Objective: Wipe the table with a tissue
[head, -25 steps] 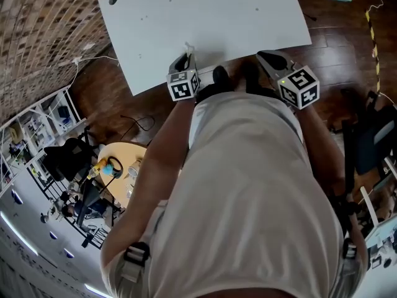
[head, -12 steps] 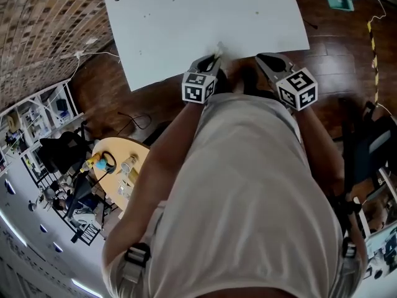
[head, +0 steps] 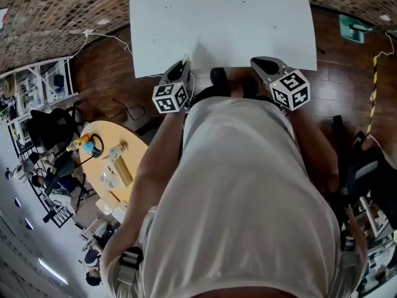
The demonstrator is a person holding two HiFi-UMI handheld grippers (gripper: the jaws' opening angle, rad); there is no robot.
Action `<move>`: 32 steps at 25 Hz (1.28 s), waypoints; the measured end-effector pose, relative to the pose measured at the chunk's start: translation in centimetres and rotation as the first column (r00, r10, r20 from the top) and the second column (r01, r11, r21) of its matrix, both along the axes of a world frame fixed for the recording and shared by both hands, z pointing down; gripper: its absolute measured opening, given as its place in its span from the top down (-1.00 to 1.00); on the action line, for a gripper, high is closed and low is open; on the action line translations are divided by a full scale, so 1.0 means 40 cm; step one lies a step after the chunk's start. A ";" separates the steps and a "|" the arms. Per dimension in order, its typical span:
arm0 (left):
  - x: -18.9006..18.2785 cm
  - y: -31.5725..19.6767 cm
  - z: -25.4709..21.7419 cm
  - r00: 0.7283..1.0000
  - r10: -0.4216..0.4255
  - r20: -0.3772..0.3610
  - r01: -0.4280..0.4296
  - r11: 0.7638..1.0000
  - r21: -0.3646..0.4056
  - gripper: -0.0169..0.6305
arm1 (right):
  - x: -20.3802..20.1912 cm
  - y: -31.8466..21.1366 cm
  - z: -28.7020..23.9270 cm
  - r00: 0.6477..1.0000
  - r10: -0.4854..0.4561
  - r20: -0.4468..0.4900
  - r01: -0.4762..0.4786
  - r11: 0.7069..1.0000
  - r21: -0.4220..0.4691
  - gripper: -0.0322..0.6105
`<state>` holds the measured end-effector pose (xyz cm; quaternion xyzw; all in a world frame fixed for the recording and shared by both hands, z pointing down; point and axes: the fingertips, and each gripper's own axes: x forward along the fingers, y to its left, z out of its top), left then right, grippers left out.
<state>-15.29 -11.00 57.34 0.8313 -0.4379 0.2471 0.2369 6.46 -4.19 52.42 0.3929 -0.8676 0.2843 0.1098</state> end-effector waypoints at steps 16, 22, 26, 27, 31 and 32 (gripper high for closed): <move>-0.258 -0.058 0.044 0.975 -0.190 -0.111 0.186 0.981 -0.049 0.75 | -0.246 -0.166 -0.015 0.983 -0.169 -0.072 0.169 0.986 -0.017 0.88; -0.339 -0.130 0.042 0.975 -0.192 -0.115 0.187 0.981 -0.051 0.75 | -0.342 -0.233 -0.041 0.978 -0.185 -0.094 0.186 0.983 -0.003 0.88; -0.397 -0.186 0.066 0.983 -0.162 -0.086 0.158 0.986 -0.051 0.75 | -0.396 -0.266 -0.032 0.983 -0.158 -0.096 0.159 0.987 0.002 0.88; -0.409 -0.202 0.072 0.984 -0.155 -0.085 0.150 0.987 -0.056 0.75 | -0.405 -0.274 -0.030 0.984 -0.147 -0.096 0.148 0.989 0.002 0.88; -0.434 -0.265 0.096 0.991 -0.114 -0.075 0.108 0.992 -0.072 0.75 | -0.418 -0.298 -0.025 0.991 -0.088 -0.103 0.088 0.996 -0.001 0.88; -0.437 -0.282 0.101 0.993 -0.100 -0.065 0.095 0.993 -0.073 0.75 | -0.418 -0.302 -0.025 0.992 -0.075 -0.106 0.075 0.997 -0.002 0.88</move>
